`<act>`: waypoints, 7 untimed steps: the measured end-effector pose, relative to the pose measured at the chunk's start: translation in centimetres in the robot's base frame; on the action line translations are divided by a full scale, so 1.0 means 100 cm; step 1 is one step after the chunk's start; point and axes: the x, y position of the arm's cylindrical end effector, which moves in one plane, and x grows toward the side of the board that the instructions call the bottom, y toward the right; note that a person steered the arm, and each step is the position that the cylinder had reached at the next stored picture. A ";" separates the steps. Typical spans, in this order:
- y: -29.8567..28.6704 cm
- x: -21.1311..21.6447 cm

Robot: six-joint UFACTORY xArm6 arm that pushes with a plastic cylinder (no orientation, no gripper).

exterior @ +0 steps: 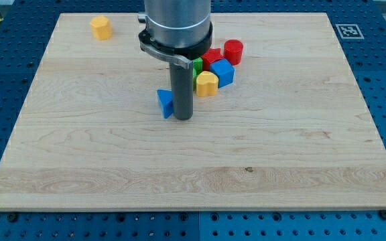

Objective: Place the blue triangle in the top center

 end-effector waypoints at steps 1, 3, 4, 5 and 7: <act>-0.011 0.010; -0.038 -0.029; -0.038 -0.009; -0.026 -0.013; -0.028 -0.047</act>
